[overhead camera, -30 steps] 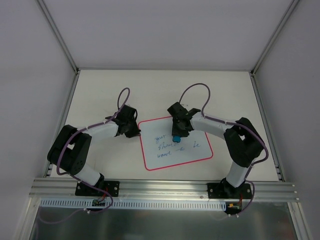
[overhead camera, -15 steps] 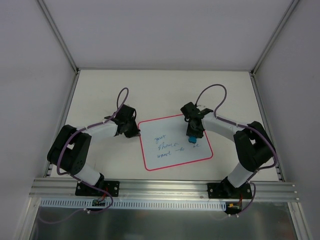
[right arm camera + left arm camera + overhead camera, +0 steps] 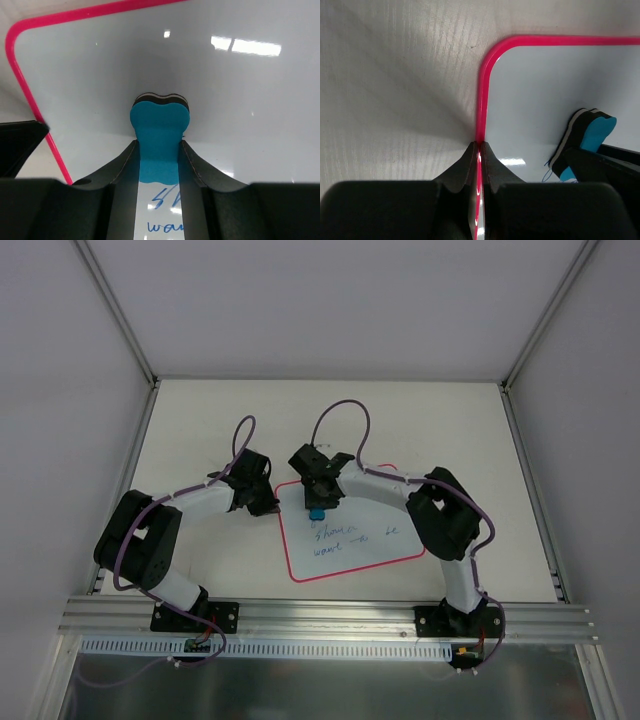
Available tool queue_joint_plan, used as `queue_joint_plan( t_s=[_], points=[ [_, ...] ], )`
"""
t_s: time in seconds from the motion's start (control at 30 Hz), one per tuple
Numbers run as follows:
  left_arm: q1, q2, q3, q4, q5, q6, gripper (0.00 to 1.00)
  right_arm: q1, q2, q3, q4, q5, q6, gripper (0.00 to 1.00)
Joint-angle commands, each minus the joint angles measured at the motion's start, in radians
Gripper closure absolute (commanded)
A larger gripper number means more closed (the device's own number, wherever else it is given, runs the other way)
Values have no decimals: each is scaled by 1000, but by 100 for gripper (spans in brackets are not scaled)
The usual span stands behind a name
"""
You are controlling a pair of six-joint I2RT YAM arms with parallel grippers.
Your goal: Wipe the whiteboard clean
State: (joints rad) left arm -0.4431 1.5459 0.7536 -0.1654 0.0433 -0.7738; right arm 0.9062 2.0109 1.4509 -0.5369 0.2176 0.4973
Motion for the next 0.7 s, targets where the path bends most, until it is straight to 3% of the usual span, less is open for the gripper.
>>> queue_joint_plan(
  t_s=[0.0,0.27,0.67],
  points=[
    [6,28,-42,-160,-22,18,100,39,80,12,-14,-81,40,100],
    [6,31,-33,-158,-37,1,100,83,97,42,-147,-29,20,100],
    [46,20,-34,-160,-37,-18,100,92,-99,-164,-192,11,6,100]
  ],
)
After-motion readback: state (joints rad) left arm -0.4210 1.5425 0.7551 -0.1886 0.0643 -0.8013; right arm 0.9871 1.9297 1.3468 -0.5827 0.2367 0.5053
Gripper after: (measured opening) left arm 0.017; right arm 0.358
